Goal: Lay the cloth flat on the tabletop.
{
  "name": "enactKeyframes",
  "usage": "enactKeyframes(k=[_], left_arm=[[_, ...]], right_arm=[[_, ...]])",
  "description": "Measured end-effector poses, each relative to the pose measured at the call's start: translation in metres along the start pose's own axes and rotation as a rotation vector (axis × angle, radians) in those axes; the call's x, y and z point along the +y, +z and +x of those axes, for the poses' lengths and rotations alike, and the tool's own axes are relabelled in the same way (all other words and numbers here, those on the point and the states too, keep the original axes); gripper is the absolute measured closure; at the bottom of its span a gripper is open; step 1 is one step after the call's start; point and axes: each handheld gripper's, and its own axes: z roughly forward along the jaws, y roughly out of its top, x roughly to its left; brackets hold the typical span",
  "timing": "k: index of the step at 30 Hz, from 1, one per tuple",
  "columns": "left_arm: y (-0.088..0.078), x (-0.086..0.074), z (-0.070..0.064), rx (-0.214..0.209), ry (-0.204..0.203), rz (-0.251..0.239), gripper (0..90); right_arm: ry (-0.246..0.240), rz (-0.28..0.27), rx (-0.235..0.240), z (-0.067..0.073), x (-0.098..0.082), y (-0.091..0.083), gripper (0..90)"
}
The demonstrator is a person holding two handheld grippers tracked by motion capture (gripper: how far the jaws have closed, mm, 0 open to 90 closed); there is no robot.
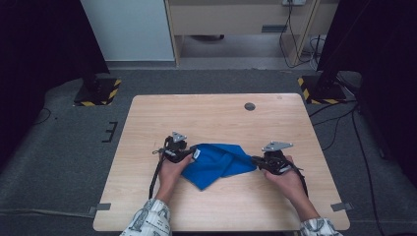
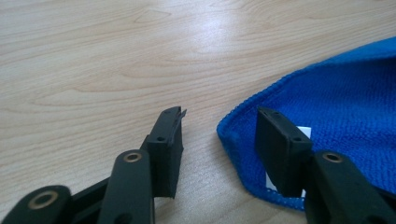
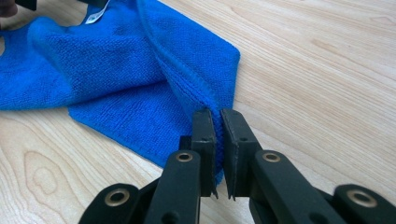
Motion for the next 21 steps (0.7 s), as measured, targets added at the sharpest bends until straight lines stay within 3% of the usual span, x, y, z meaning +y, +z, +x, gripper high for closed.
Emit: enactKeyframes(k=[2,3,5,7,10,21], left_arm=[[-0.001,-0.001,-0.003,-0.018,0.018,0.003,58.7],[-0.002,-0.002,-0.006,-0.019,0.043,0.006,68.0],[-0.002,-0.002,-0.007,-0.03,0.041,0.01,71.6],[-0.001,-0.001,-0.007,-0.045,0.032,0.013,83.2],[-0.001,-0.001,-0.008,-0.044,0.037,0.01,87.8],[-0.02,0.008,-0.011,-0.042,0.053,-0.059,88.2]], right_arm=[[-0.006,-0.002,-0.005,-0.001,0.0,0.0,84.1],[0.001,-0.004,-0.01,-0.002,0.0,-0.001,83.9],[0.005,-0.007,-0.013,-0.002,0.0,-0.001,83.9],[-0.001,-0.015,-0.021,-0.003,0.0,-0.002,84.0],[0.005,-0.023,-0.025,-0.004,0.0,-0.003,84.0],[0.0,-0.076,-0.071,-0.007,0.008,-0.015,84.6]])
